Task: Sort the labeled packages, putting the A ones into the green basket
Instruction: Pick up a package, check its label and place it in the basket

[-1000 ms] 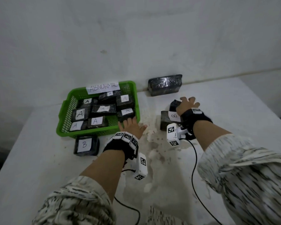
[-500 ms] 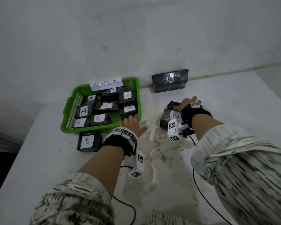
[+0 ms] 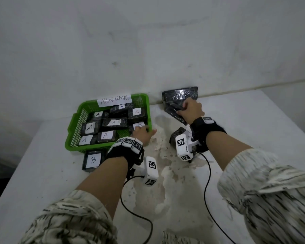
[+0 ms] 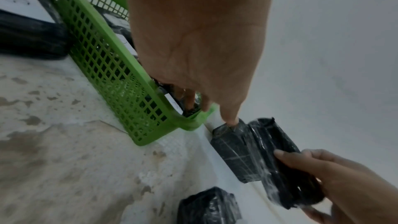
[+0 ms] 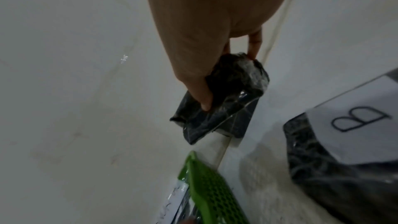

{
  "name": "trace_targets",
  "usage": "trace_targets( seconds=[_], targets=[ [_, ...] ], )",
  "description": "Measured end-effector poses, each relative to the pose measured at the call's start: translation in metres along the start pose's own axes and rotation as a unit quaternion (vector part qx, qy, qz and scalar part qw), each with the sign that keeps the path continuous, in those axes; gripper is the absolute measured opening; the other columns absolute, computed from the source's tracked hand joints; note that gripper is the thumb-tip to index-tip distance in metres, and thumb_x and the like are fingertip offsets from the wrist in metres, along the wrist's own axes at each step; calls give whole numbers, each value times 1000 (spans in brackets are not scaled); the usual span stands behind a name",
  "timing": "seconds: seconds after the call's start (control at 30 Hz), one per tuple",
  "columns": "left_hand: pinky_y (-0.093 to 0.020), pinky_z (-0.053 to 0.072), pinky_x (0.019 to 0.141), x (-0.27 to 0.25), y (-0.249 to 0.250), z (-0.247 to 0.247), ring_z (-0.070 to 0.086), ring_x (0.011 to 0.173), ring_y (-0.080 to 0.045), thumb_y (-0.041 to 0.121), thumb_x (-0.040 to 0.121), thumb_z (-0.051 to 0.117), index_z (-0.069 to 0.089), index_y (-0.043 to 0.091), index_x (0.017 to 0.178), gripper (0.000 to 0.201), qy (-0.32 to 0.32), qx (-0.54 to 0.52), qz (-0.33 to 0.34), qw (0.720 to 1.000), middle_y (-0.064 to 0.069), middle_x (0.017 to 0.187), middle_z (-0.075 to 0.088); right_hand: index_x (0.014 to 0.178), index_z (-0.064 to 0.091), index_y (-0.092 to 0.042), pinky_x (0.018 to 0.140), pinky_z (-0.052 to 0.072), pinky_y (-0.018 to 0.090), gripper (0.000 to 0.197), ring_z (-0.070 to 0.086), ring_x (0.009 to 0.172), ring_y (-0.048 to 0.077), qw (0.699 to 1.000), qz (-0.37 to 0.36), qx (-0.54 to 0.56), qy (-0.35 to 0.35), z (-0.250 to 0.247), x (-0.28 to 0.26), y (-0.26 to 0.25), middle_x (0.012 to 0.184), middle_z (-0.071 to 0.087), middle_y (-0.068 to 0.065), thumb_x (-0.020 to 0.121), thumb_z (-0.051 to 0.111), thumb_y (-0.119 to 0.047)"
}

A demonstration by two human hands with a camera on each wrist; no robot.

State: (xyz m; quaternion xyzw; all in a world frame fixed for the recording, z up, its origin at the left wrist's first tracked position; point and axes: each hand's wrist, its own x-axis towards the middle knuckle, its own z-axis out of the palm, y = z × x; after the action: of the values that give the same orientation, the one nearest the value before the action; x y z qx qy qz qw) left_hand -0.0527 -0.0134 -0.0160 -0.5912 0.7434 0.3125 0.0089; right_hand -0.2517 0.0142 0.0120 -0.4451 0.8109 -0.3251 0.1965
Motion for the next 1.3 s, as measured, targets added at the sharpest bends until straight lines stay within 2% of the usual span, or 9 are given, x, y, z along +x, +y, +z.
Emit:
trace_targets(
  seconds=[0.13, 0.27, 0.37, 0.5, 0.63, 0.73, 0.87, 1.0, 1.3],
  targets=[
    [-40, 32, 109, -12, 10, -13, 43, 127, -31, 43, 99, 32, 40, 13, 138, 50, 56, -235, 54, 969, -15, 140, 41, 61, 38, -30, 77, 47, 42, 44, 56, 92, 32, 989, -138, 47, -11, 5, -24, -26, 81, 56, -5, 62, 79, -14],
    [-41, 48, 93, -20, 11, -23, 58, 112, -30, 50, 95, 40, 38, 10, 134, 56, 60, -441, 11, 895, -10, 130, 53, 77, 44, -27, 81, 40, 38, 43, 47, 96, 29, 969, -228, 74, -57, 20, -46, -36, 95, 58, -1, 61, 77, -5],
    [-37, 47, 83, -22, -1, -33, 53, 111, -29, 26, 95, 49, 33, 8, 134, 45, 79, -502, -9, 861, -14, 126, 49, 92, 49, -18, 77, 40, 29, 43, 47, 91, 16, 961, -220, 124, -114, 28, -61, -42, 95, 53, -8, 66, 82, -10],
    [-39, 45, 86, -27, -21, -40, 50, 100, -24, 16, 94, 49, 44, 14, 127, 33, 71, -478, 15, 875, -13, 114, 52, 103, 52, -13, 66, 41, 14, 28, 50, 82, 15, 955, -132, 227, -141, 34, -72, -51, 91, 53, 1, 84, 71, -20],
    [-34, 45, 82, -38, -30, -40, 56, 91, -22, 14, 93, 52, 54, 21, 114, 23, 27, -456, 61, 888, -9, 104, 59, 129, 48, -18, 66, 42, 23, 41, 58, 90, 17, 943, -47, 220, -244, 38, -81, -56, 107, 58, 5, 94, 56, -38],
    [-27, 46, 72, -43, -33, -38, 58, 84, -17, 11, 93, 52, 53, 15, 121, 28, 27, -470, 77, 879, -10, 108, 59, 125, 53, -16, 66, 43, 20, 36, 59, 81, 8, 935, -45, 244, -255, 48, -90, -59, 97, 62, -2, 94, 56, -35],
    [-35, 48, 86, -47, -32, -35, 56, 101, -21, 22, 91, 58, 43, 11, 131, 44, 37, -492, 53, 868, -9, 120, 54, 114, 55, -8, 84, 50, 38, 28, 62, 91, 25, 937, -20, 291, -191, 61, -92, -57, 102, 64, 11, 93, 59, -26],
    [-44, 47, 98, -48, -32, -29, 60, 101, -27, 16, 90, 60, 40, 7, 133, 49, 27, -491, 60, 869, -15, 114, 59, 108, 48, -9, 68, 49, 29, 22, 60, 78, 17, 922, 20, 344, -175, 64, -95, -56, 91, 61, 5, 94, 58, -23],
    [-46, 45, 102, -51, -34, -24, 60, 107, -28, 20, 90, 60, 43, 7, 136, 50, 37, -503, 71, 861, -15, 121, 60, 119, 50, -12, 66, 50, 31, 32, 62, 81, 17, 896, 55, 393, -201, 58, -99, -53, 94, 63, 3, 90, 63, -13]
  ],
)
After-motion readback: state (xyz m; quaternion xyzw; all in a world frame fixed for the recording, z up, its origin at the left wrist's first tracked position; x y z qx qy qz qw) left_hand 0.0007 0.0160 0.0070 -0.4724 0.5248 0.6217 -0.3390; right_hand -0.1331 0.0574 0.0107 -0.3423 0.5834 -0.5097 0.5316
